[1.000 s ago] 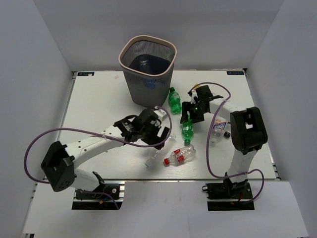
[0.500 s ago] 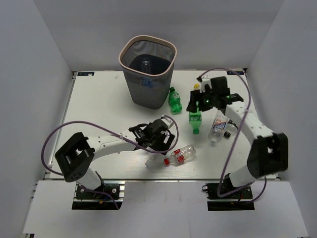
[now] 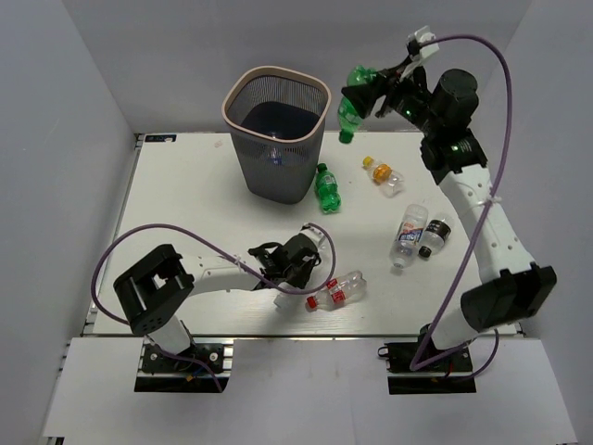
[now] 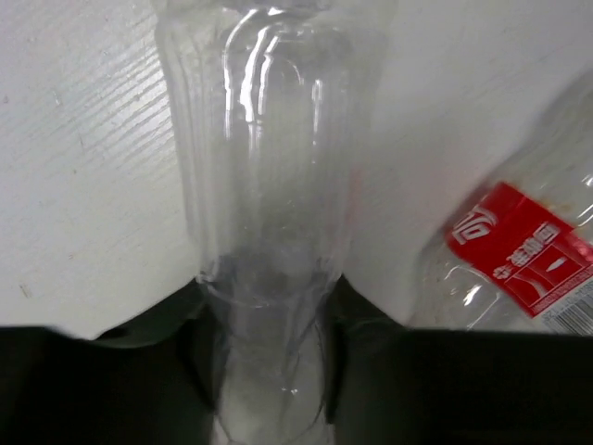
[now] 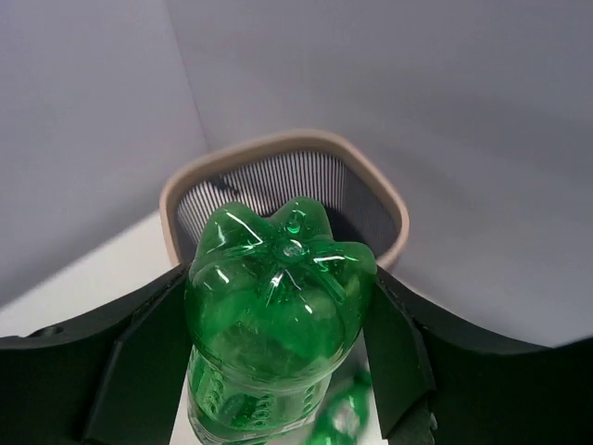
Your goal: Put the plastic bottles in the bin
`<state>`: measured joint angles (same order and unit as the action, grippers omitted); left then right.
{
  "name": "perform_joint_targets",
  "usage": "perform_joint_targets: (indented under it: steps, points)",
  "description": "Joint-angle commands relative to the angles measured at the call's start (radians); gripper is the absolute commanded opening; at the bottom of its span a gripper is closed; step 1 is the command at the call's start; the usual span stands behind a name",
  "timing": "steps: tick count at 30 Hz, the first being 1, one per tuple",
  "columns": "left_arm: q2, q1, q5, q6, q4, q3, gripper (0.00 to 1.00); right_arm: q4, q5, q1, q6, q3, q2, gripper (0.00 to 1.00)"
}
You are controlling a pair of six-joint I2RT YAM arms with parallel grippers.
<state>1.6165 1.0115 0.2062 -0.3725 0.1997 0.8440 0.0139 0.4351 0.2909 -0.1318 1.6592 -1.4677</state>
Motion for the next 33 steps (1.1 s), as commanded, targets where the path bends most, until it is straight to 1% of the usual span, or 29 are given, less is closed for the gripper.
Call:
perform_joint_targets:
  steps: [1,2,3,5,6,7,8,10,11,12,14,16,17,18,19,20,22,23,25,26,28,29,30,32,33]
  points:
    - [0.013,0.015,-0.011,-0.026,-0.019,-0.046,0.28,-0.287,0.022,0.016,-0.136,0.103,-0.098,0.00]
    - [0.002,0.015,-0.011,-0.026,-0.019,-0.046,0.22,-0.323,0.017,0.024,-0.146,0.129,-0.174,0.00]
    - [-0.010,0.015,-0.011,-0.026,-0.019,-0.046,0.19,-0.337,0.019,0.034,-0.175,0.230,-0.202,0.00]
    - [-0.067,0.024,-0.011,-0.026,-0.019,-0.046,0.17,-0.353,0.004,0.048,-0.192,0.304,-0.294,0.00]
    - [-0.091,0.024,-0.002,-0.035,-0.019,-0.046,0.17,-0.353,-0.002,0.059,-0.207,0.420,-0.362,0.00]
    - [-0.118,0.024,-0.002,-0.036,-0.005,-0.033,0.17,-0.356,-0.010,0.065,-0.222,0.459,-0.428,0.00]
    - [-0.145,0.035,0.010,-0.036,0.007,-0.022,0.16,-0.361,-0.028,0.073,-0.220,0.497,-0.460,0.00]
    - [-0.233,0.035,0.010,-0.025,0.045,0.015,0.16,-0.364,-0.056,0.102,-0.216,0.641,-0.590,0.00]
    - [-0.260,0.035,0.030,-0.025,0.061,0.030,0.16,-0.364,-0.070,0.112,-0.178,0.668,-0.617,0.00]
    - [-0.289,0.044,0.030,-0.014,0.079,0.067,0.15,-0.356,-0.082,0.122,-0.163,0.701,-0.640,0.03]
    - [-0.366,0.044,0.065,-0.002,0.131,0.108,0.15,-0.364,-0.081,0.149,-0.126,0.657,-0.680,0.12]
    - [-0.414,0.044,0.090,0.009,0.177,0.171,0.15,-0.374,-0.078,0.157,-0.115,0.607,-0.674,0.32]
    - [-0.449,0.044,0.120,0.018,0.191,0.216,0.15,-0.374,-0.079,0.159,-0.105,0.547,-0.671,0.47]
    - [-0.464,0.044,0.137,0.018,0.205,0.240,0.15,-0.374,-0.097,0.156,-0.104,0.530,-0.662,0.81]
    - [-0.475,0.044,0.171,0.030,0.217,0.263,0.13,-0.374,-0.099,0.149,-0.104,0.516,-0.652,0.90]
    - [-0.484,0.044,0.189,0.030,0.230,0.309,0.13,-0.373,-0.101,0.140,-0.104,0.501,-0.632,0.90]
    - [-0.500,0.044,0.237,0.069,0.213,0.345,0.13,-0.333,-0.102,0.126,-0.109,0.522,-0.599,0.90]
    - [-0.510,0.044,0.254,0.085,0.164,0.369,0.13,-0.316,-0.093,0.098,-0.118,0.531,-0.586,0.90]
    - [-0.511,0.044,0.304,0.145,0.101,0.394,0.13,-0.290,-0.075,0.085,-0.140,0.536,-0.559,0.90]
    - [-0.511,0.044,0.324,0.185,0.034,0.420,0.13,-0.284,-0.073,0.053,-0.134,0.528,-0.502,0.90]
    - [-0.498,0.030,0.364,0.225,-0.038,0.444,0.13,-0.217,-0.088,0.024,-0.111,0.499,-0.439,0.90]
    - [-0.475,0.030,0.392,0.245,-0.128,0.457,0.13,-0.194,-0.094,0.002,-0.095,0.450,-0.395,0.90]
    - [-0.465,0.018,0.439,0.285,-0.176,0.457,0.13,-0.127,-0.142,-0.018,-0.044,0.426,-0.370,0.90]
    - [-0.429,0.018,0.508,0.357,-0.287,0.466,0.13,-0.095,-0.185,-0.044,0.029,0.363,-0.259,0.90]
    - [-0.376,0.018,0.557,0.401,-0.377,0.478,0.12,-0.054,-0.238,-0.062,0.061,0.238,-0.199,0.90]
